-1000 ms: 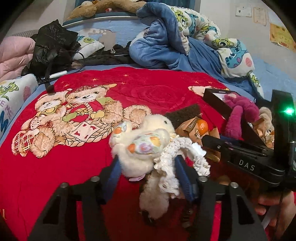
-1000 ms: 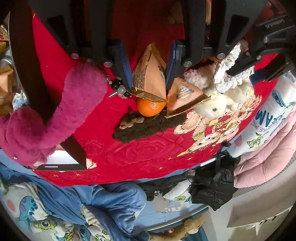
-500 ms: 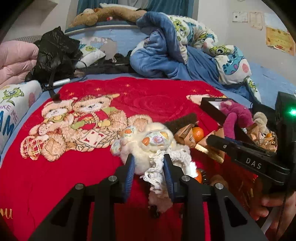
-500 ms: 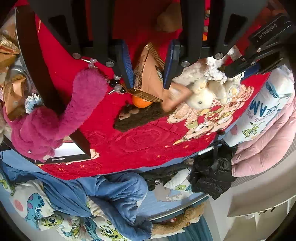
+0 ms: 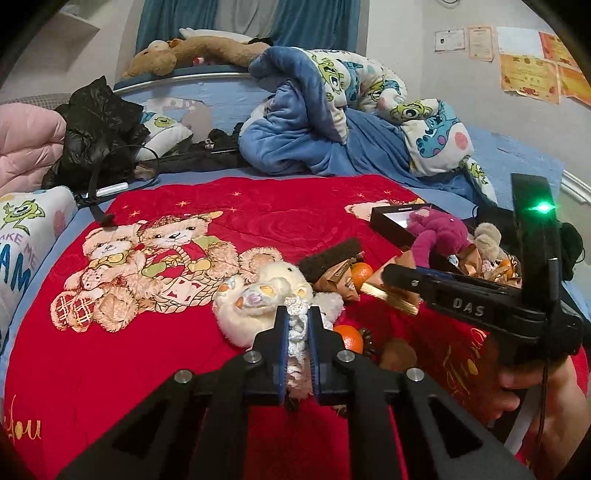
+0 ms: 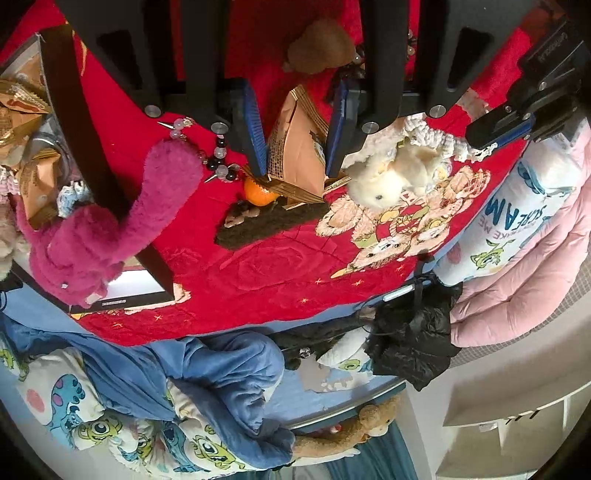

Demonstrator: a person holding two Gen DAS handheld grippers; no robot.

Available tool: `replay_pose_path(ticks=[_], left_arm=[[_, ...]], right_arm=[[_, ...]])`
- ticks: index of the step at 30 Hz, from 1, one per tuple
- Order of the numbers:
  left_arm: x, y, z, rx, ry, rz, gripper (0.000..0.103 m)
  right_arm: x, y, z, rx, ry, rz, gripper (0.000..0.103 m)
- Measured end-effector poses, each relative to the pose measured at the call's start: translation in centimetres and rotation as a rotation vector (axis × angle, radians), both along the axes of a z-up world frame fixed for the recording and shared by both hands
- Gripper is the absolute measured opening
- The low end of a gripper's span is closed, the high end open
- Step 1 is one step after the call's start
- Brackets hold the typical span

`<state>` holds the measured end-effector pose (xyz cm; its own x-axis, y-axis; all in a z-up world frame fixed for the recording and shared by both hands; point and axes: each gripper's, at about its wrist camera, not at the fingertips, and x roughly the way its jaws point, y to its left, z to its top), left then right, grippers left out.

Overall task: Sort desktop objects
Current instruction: 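Carry the snack packet in the right tool and the scrunchie in the left tool to the black tray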

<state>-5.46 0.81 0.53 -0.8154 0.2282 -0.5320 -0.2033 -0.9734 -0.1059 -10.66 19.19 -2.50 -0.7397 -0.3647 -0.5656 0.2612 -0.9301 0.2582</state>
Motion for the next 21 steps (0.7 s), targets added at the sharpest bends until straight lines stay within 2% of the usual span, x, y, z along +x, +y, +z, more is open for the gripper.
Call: replay_pose_path(ticks=[10,16,21], left_arm=[[1.5,0.7,2.0,0.019,0.023,0.021,0.01],[2.8,4.6,4.1,0.047,0.068,-0.008,0.01],[3.0,8.4,4.3,0.052,0.062,-0.05,0.01]], right_arm=[[0.9,2.2,2.4,-0.064,0.041,-0.022,0.031],[1.7,2.8,3.0,-0.077,0.041,-0.019,0.031],[2.7,5.2,3.7,-0.1,0.054,-0.044,0.031]])
